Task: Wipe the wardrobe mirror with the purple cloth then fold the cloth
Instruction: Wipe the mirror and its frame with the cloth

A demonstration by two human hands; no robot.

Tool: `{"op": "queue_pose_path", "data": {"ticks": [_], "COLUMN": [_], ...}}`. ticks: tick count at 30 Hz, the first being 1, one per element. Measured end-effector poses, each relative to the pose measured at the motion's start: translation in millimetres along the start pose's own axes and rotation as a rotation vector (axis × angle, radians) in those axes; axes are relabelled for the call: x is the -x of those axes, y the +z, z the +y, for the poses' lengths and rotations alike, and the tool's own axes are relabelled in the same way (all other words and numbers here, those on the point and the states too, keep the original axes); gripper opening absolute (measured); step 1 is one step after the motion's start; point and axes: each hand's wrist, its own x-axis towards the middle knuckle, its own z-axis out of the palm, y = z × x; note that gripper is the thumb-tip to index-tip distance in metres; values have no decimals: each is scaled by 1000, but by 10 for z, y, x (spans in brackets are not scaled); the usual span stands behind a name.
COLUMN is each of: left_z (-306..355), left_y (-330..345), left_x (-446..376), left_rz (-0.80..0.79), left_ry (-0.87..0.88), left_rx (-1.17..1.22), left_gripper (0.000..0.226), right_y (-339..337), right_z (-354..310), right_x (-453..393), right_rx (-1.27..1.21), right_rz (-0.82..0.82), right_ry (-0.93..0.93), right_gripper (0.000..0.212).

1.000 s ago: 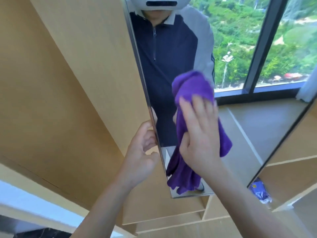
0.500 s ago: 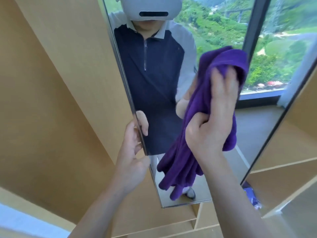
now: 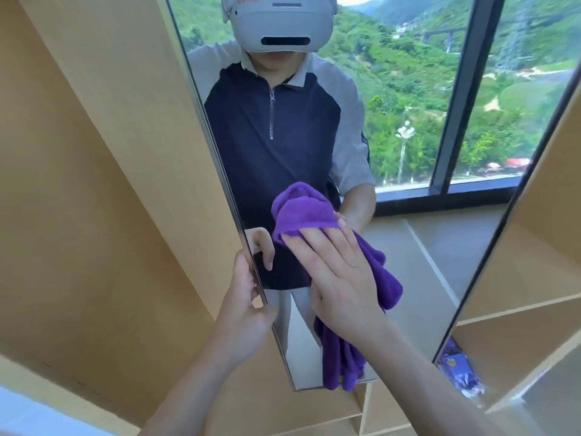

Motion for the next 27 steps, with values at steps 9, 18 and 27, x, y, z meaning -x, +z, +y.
{"op": "queue_pose_path", "data": {"ticks": [9,18,27], "left_z": [6,118,44], "left_y": [3,-41,167], "left_x": [4,-54,-15], "left_rz": [-20,33,16], "left_ry": [18,-11,154], "left_rx": [-32,78,-223], "left_gripper": [70,75,66], "right_y": [-457,94,-295], "right_z": [-23,-58,631], "right_x": [-1209,-276,-115], "right_rx": [-25,140,-231], "right_rz": [443,26,697], "right_ry": [275,-167,814], "right_gripper": [80,53,88]}}
